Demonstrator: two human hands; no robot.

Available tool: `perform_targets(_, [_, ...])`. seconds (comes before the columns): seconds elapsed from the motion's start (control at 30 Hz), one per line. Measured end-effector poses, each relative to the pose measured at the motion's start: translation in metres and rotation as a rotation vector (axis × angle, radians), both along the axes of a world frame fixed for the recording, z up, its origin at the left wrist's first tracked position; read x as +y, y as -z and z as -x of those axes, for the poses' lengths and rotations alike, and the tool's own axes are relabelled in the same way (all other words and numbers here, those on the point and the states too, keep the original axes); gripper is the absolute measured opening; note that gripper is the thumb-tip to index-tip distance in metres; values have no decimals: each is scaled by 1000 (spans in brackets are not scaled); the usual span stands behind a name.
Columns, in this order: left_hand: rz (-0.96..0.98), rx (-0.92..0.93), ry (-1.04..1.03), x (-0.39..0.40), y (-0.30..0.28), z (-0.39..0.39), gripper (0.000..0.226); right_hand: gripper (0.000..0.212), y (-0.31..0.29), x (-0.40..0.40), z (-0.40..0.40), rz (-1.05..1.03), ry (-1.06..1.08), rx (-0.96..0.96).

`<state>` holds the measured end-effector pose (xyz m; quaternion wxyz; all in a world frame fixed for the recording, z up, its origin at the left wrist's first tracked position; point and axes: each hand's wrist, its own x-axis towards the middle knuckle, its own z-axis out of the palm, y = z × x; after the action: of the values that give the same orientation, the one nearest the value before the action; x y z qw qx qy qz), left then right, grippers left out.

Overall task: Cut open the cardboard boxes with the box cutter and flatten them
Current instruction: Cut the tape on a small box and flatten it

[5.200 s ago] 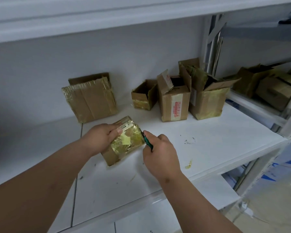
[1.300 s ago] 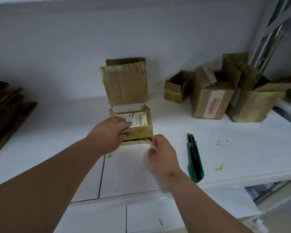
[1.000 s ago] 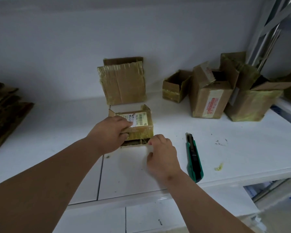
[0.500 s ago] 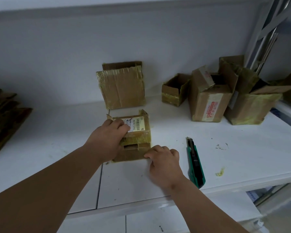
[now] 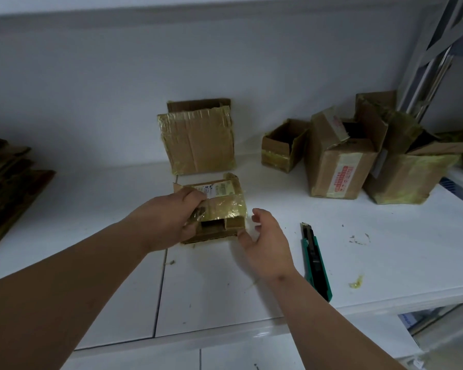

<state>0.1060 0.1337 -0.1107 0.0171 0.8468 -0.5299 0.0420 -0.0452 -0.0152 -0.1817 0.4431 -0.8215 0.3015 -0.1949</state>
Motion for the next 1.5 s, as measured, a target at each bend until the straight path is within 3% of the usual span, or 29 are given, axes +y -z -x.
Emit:
perform_targets(0.17, [3, -29, -11, -5, -4, -1, 26, 47, -4, 0, -5, -79, -33, 32])
perform_targets(0.4, [349, 258, -194, -15, -7, -1, 15, 68, -3, 4, -20, -57, 101, 109])
perform_targets(0.57, [495, 314, -217, -17, -9, 5, 13, 50, -12, 8, -30, 146, 192, 182])
perform_targets(0.7, [465, 225, -191, -16, -5, 9, 7, 22, -12, 4, -24, 53, 108, 111])
perform_targets(0.8, [458, 213, -216, -13, 1, 11, 22, 10, -6, 1, -20, -113, 87, 22])
perform_targets(0.9, [337, 129, -321, -13, 8, 12, 62, 30, -5, 4, -19, -250, 85, -35])
perform_targets(1.0, [312, 123, -432, -15, 13, 15, 85, 34, -7, 5, -19, -300, 50, -94])
perform_targets(1.17, [301, 84, -489, -16, 17, 15, 85, 19, -16, 6, -12, -406, -13, -175])
perform_targets(1.23, [293, 92, -475, -15, 16, 14, 79, 22, -19, 6, -9, -455, -30, -205])
perform_targets(1.5, [250, 285, -249, -4, 17, 11, 92, 26, -18, -5, -2, -745, 131, -254])
